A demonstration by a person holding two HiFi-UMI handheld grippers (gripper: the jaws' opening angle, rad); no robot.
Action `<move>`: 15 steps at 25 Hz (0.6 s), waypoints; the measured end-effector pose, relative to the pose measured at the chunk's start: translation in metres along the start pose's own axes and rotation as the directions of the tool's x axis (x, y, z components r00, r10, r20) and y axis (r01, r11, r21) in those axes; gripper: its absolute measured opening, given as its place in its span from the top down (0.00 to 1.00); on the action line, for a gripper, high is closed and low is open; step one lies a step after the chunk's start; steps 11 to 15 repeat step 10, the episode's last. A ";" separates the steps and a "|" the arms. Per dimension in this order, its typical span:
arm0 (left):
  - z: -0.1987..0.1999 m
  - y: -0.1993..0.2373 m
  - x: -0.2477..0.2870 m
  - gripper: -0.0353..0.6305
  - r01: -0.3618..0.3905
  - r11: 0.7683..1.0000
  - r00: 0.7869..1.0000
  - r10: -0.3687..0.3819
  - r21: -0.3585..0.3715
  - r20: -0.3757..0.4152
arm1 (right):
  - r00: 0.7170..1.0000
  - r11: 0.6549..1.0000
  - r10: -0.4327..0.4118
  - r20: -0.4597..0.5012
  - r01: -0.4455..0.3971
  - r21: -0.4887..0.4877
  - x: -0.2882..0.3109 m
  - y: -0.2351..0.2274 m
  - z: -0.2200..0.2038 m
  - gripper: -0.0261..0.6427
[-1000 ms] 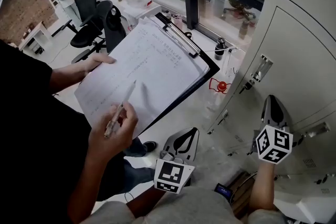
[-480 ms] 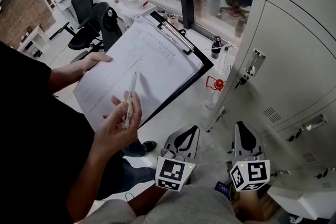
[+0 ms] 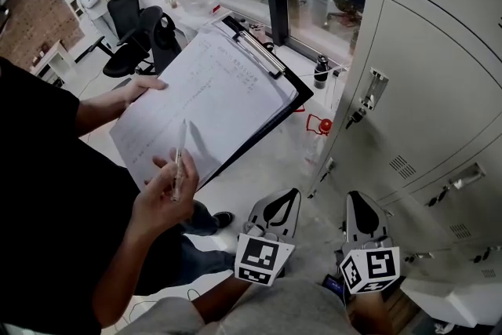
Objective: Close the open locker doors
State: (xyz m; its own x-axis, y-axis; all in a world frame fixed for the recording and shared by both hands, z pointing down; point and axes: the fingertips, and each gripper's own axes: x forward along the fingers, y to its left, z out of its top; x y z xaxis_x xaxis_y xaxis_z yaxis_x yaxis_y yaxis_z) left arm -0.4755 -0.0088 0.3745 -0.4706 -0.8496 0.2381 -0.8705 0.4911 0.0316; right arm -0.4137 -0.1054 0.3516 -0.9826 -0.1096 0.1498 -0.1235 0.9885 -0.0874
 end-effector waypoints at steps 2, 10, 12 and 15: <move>0.002 -0.002 -0.002 0.93 0.002 1.000 1.000 -0.002 0.001 0.001 | 1.000 1.000 -0.006 0.000 0.006 0.003 -0.004 0.001 0.001 0.90; 0.004 -0.006 -0.004 0.93 -0.004 1.000 1.000 0.004 0.004 0.005 | 1.000 1.000 0.002 -0.006 -0.002 -0.007 -0.008 0.001 0.000 0.90; 0.004 -0.006 -0.004 0.93 -0.004 1.000 1.000 0.004 0.004 0.005 | 1.000 1.000 0.002 -0.006 -0.002 -0.007 -0.008 0.001 0.000 0.90; 0.004 -0.006 -0.004 0.93 -0.004 1.000 1.000 0.004 0.004 0.005 | 1.000 1.000 0.002 -0.006 -0.002 -0.007 -0.008 0.001 0.000 0.90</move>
